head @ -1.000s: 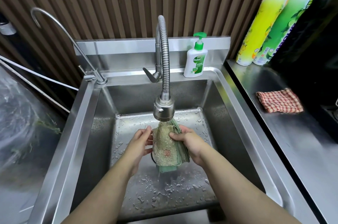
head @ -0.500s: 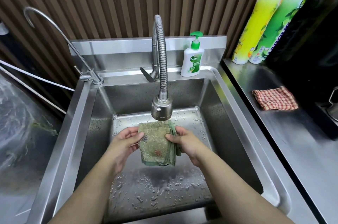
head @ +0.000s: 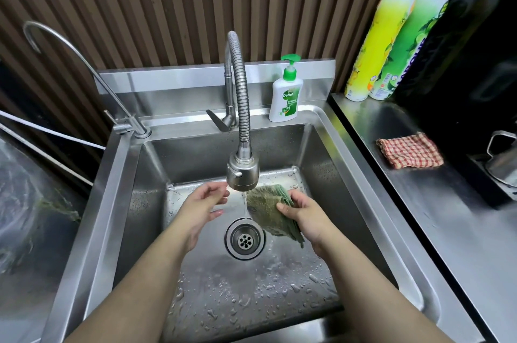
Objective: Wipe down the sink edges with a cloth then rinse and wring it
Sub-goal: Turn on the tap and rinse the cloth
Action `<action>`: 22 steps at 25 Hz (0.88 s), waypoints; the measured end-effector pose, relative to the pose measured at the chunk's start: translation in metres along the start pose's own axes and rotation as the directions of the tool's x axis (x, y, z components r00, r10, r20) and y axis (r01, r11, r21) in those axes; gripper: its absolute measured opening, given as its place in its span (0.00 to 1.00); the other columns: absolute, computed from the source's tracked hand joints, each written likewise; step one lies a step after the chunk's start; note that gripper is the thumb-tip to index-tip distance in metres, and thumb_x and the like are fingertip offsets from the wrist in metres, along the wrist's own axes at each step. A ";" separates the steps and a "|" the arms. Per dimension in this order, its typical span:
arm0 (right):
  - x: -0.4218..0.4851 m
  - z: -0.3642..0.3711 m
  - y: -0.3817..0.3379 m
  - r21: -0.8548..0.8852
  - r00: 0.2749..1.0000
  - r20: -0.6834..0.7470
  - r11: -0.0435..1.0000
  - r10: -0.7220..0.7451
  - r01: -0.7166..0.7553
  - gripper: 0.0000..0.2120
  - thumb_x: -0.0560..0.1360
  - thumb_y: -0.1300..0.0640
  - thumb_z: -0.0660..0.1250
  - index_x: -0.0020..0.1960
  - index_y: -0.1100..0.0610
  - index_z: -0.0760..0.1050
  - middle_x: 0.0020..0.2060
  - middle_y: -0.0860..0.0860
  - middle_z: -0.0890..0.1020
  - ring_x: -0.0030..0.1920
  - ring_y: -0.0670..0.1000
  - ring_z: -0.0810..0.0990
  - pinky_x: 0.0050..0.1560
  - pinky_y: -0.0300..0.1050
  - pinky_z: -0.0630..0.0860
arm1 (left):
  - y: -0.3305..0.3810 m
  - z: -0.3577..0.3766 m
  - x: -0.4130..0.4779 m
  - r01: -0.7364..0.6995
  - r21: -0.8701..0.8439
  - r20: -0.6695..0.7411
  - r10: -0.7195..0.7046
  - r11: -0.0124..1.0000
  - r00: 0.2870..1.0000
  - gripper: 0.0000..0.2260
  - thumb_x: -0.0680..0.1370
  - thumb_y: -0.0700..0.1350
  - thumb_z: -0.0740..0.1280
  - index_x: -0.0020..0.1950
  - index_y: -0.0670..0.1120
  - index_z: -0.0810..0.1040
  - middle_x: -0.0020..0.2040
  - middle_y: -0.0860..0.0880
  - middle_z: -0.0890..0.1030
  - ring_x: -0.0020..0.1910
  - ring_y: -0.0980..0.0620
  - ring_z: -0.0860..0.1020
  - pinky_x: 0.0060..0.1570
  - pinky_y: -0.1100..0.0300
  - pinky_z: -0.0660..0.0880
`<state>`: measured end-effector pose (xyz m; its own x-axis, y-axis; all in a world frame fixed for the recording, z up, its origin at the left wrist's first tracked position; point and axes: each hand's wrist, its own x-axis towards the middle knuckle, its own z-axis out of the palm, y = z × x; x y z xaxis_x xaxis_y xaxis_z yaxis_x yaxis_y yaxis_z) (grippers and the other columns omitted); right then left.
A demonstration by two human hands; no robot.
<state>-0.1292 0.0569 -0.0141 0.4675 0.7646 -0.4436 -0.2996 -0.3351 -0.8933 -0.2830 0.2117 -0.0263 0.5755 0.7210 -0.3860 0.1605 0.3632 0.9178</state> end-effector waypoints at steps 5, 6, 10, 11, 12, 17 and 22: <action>0.000 -0.007 0.008 0.160 0.991 -0.127 0.987 0.030 -0.009 0.06 0.78 0.59 0.62 0.53 0.58 0.75 0.44 0.58 0.84 0.41 0.58 0.84 0.38 0.50 0.80 | 0.029 0.009 0.033 -0.149 0.017 -0.162 0.149 0.989 0.975 0.05 0.79 0.44 0.61 0.51 0.46 0.75 0.48 0.46 0.77 0.43 0.52 0.74 0.42 0.59 0.72; 0.000 -0.009 0.008 0.195 0.992 -0.124 0.981 0.022 0.003 0.05 0.78 0.59 0.62 0.52 0.58 0.76 0.43 0.58 0.84 0.40 0.57 0.84 0.38 0.50 0.80 | 0.038 0.012 0.040 -0.184 0.008 -0.186 0.183 0.983 0.965 0.05 0.79 0.44 0.62 0.54 0.47 0.74 0.50 0.46 0.76 0.45 0.52 0.74 0.42 0.60 0.72; -0.005 -0.013 0.001 0.258 0.989 -0.143 0.963 -0.047 0.083 0.05 0.78 0.59 0.62 0.48 0.60 0.75 0.39 0.57 0.83 0.37 0.55 0.83 0.37 0.49 0.78 | 0.076 0.024 0.067 -0.229 0.017 -0.188 0.228 0.973 0.955 0.21 0.78 0.49 0.63 0.70 0.49 0.64 0.65 0.50 0.68 0.62 0.52 0.69 0.63 0.54 0.68; -0.006 -0.013 -0.001 0.276 0.986 -0.154 0.956 -0.062 0.103 0.05 0.77 0.59 0.63 0.48 0.60 0.75 0.38 0.57 0.83 0.37 0.54 0.83 0.37 0.48 0.78 | 0.083 0.025 0.074 -0.232 0.033 -0.163 0.234 0.972 0.958 0.25 0.78 0.50 0.63 0.72 0.49 0.60 0.69 0.50 0.65 0.66 0.52 0.67 0.68 0.51 0.64; -0.007 -0.013 -0.002 0.293 0.984 -0.165 0.949 -0.073 0.119 0.06 0.77 0.59 0.63 0.49 0.61 0.75 0.38 0.57 0.83 0.37 0.54 0.82 0.37 0.48 0.78 | 0.087 0.025 0.082 -0.232 0.041 -0.129 0.235 0.972 0.963 0.27 0.77 0.51 0.64 0.74 0.50 0.57 0.72 0.50 0.62 0.69 0.51 0.64 0.70 0.50 0.60; -0.012 -0.011 -0.001 0.329 0.977 -0.199 0.934 -0.073 0.137 0.06 0.76 0.58 0.64 0.49 0.61 0.75 0.37 0.57 0.82 0.35 0.55 0.82 0.37 0.49 0.79 | 0.083 0.025 0.104 -0.202 0.014 -0.074 0.202 0.979 0.977 0.28 0.77 0.50 0.65 0.74 0.51 0.57 0.73 0.50 0.61 0.70 0.52 0.62 0.71 0.48 0.56; -0.015 -0.004 0.002 0.349 0.976 -0.205 0.927 -0.070 0.140 0.05 0.77 0.59 0.63 0.49 0.61 0.75 0.38 0.57 0.82 0.36 0.55 0.82 0.36 0.49 0.80 | 0.079 0.019 0.108 -0.264 -0.050 -0.060 0.261 0.963 0.963 0.25 0.79 0.43 0.62 0.74 0.51 0.58 0.73 0.47 0.62 0.72 0.52 0.61 0.72 0.50 0.56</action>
<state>-0.1332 0.0423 -0.0094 0.6477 0.6572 -0.3855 -0.5026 -0.0117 -0.8644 -0.1929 0.3076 0.0063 0.5480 0.8250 -0.1379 -0.0372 0.1888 0.9813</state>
